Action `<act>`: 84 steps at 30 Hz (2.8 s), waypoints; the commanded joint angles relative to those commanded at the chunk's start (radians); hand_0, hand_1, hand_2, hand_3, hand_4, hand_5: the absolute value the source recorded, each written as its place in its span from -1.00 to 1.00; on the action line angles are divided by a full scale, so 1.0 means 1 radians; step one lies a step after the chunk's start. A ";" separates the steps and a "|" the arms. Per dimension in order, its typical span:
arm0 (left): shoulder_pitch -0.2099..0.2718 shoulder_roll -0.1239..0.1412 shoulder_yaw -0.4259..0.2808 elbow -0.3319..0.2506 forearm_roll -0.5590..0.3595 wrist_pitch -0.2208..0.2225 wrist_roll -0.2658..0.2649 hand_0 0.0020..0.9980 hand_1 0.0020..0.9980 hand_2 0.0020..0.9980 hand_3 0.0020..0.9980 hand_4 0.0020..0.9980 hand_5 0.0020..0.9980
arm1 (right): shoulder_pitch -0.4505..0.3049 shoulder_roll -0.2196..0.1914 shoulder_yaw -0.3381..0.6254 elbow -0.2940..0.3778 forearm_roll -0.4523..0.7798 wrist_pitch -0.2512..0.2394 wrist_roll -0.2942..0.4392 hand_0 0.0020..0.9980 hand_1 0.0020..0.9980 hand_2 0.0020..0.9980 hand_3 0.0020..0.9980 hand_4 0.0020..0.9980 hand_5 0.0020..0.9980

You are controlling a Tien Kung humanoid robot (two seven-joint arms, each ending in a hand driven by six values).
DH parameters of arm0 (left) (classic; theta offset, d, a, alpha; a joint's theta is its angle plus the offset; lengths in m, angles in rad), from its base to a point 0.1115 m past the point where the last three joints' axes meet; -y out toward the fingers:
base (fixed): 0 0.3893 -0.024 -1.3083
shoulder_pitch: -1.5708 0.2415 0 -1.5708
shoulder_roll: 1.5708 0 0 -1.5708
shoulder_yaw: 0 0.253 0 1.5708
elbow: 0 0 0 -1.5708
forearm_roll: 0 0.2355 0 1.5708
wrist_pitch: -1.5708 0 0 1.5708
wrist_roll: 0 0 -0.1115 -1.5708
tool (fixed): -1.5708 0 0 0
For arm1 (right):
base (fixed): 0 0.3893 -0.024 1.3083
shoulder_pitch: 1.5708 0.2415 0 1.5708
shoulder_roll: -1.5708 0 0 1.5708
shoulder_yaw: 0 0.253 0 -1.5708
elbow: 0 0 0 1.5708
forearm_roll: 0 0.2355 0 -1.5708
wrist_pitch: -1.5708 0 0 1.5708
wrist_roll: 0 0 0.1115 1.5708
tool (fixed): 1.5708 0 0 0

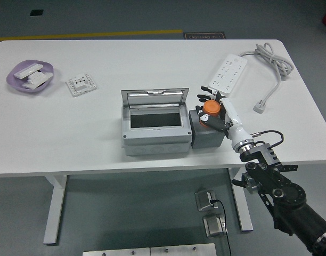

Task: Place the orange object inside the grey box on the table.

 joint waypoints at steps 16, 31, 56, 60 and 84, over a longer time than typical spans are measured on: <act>-0.002 -0.002 -0.001 0.000 -0.001 -0.001 -0.003 0.33 0.37 0.30 0.35 0.27 -0.66 | -0.004 0.004 -0.014 0.031 -0.017 -0.012 -0.075 0.01 0.08 0.07 0.17 -1.00 -1.00; -0.003 -0.002 -0.002 0.000 -0.001 -0.002 -0.004 0.33 0.37 0.30 0.35 0.27 -0.66 | 0.020 -0.008 -0.017 0.050 0.009 -0.016 -0.074 -0.48 -0.59 -0.47 -0.53 -1.00 -1.00; 0.000 -0.003 -0.001 0.000 0.002 -0.001 -0.005 0.33 0.37 0.30 0.35 0.27 -0.66 | -0.006 -0.043 -0.088 0.308 -0.282 -0.055 -0.147 -0.52 -0.59 -0.51 -0.53 -1.00 -1.00; -0.002 -0.001 -0.002 0.000 0.003 -0.001 -0.006 0.33 0.37 0.30 0.35 0.27 -0.66 | 0.020 -0.044 -0.129 0.353 -0.374 -0.045 -0.181 -0.52 -0.59 -0.51 -0.53 -1.00 -1.00; -0.018 0.016 -0.005 0.000 0.020 -0.002 -0.005 0.33 0.36 0.30 0.35 0.27 -0.65 | 0.407 0.041 -0.532 0.028 -0.534 0.012 -0.233 -0.58 -0.61 -0.54 -0.54 -1.00 -1.00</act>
